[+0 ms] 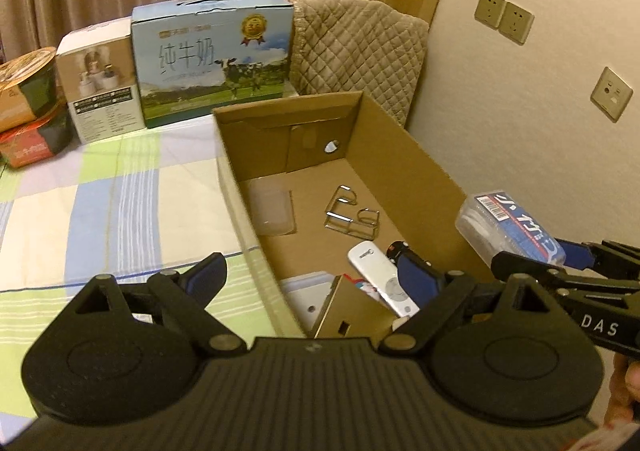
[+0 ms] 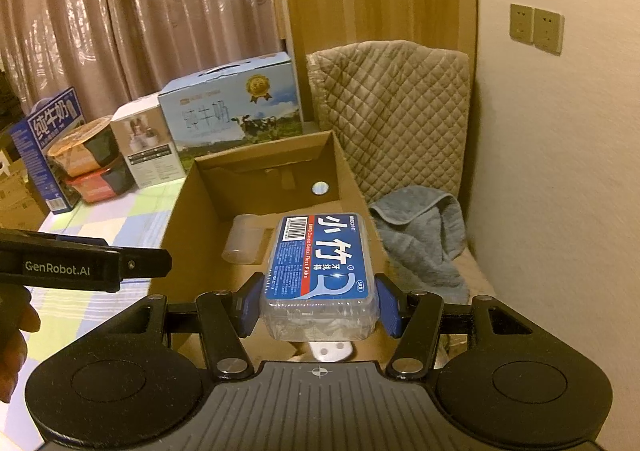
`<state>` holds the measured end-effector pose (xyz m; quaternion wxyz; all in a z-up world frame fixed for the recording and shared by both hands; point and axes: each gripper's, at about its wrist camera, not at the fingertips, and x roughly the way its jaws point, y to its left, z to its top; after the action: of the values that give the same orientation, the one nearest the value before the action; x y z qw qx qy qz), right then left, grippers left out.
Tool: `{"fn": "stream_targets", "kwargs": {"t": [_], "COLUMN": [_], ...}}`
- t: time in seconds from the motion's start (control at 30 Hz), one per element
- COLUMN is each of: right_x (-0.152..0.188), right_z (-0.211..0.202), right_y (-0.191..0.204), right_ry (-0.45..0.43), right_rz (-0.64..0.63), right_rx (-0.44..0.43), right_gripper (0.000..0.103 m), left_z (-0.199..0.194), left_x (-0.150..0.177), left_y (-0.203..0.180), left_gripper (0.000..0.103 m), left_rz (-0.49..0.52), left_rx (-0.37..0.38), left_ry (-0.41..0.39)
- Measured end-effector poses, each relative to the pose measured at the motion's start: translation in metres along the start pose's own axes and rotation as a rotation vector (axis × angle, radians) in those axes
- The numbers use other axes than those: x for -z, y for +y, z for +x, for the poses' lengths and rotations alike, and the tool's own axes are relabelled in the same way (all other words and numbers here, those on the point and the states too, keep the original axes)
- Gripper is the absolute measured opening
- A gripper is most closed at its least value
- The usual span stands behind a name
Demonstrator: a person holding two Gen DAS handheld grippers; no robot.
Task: Organize rigid objects
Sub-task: 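Open both grippers to drop the panel and toothpick box into the box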
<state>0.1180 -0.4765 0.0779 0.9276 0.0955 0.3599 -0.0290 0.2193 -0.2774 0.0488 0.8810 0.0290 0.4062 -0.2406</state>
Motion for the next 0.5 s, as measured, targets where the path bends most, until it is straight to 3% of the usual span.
{"fn": "stream_targets", "kwargs": {"t": [0.5], "right_x": [0.005], "right_z": [0.016], "right_y": [0.012], "right_ry": [0.047], "right_rz": [0.001], "right_rx": [-0.024], "right_gripper": [0.055], "left_z": [-0.004], "left_x": [0.010], "left_y": [0.011], "left_gripper": [0.092], "left_rz": [-0.013], "left_rx": [-0.008], "left_ry": [0.009]}}
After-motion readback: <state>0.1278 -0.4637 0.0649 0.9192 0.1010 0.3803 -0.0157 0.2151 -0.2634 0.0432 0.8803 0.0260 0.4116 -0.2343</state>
